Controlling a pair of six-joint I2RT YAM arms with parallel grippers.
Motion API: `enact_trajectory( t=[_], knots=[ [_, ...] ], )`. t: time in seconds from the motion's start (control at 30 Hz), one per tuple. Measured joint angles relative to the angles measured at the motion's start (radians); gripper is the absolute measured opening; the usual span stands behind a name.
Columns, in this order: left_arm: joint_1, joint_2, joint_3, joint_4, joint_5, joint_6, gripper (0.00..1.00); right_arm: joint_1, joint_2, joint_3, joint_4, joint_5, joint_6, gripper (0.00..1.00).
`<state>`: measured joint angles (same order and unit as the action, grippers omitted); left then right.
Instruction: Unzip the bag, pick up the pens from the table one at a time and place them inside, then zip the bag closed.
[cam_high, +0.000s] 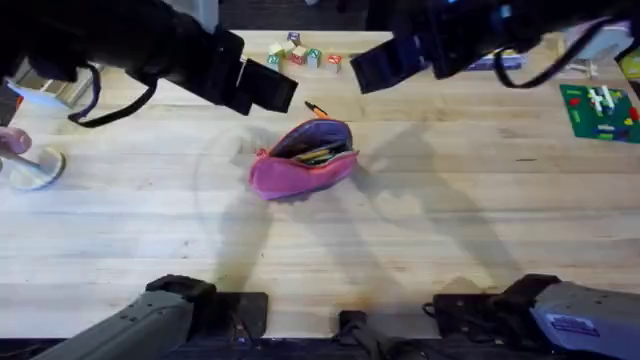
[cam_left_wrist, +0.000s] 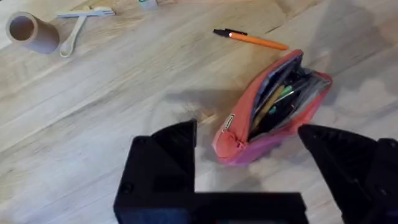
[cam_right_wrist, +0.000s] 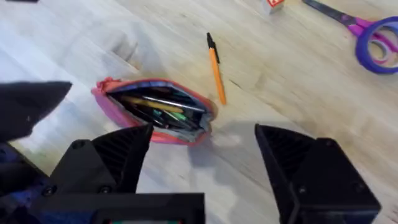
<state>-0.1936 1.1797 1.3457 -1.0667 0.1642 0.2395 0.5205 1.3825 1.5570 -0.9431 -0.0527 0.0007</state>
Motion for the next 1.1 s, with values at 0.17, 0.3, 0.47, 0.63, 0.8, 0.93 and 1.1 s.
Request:
enact_trajectory(
  t=[0.17,0.3,0.47,0.63,0.8,0.93,1.1],
  knots=[
    [0.0,0.0,0.0,0.001,0.0,0.0,0.999,0.0,0.062,0.0,0.045,-0.032,0.022,0.997],
    [0.0,0.0,0.0,-0.008,0.0,0.011,0.999,-0.008,0.103,0.0,0.048,-0.072,0.039,0.996],
    [0.004,-0.044,0.0,-0.02,0.001,0.104,0.999,-0.034,0.152,0.0,0.05,-0.098,0.072,0.997],
    [0.095,-0.134,0.0,-0.049,0.066,0.222,0.999,-0.047,0.213,0.0,0.094,-0.104,0.078,0.997],
    [0.195,-0.15,0.0,-0.06,0.19,0.345,0.999,-0.058,0.272,0.023,0.109,-0.102,0.077,0.996],
    [0.277,-0.15,0.0,-0.098,0.29,0.457,0.999,-0.059,0.333,0.055,0.137,-0.101,0.073,0.996],
    [0.365,-0.15,0.0,-0.122,0.377,0.558,0.999,-0.057,0.392,0.061,0.215,-0.101,0.073,0.997]
  ],
)
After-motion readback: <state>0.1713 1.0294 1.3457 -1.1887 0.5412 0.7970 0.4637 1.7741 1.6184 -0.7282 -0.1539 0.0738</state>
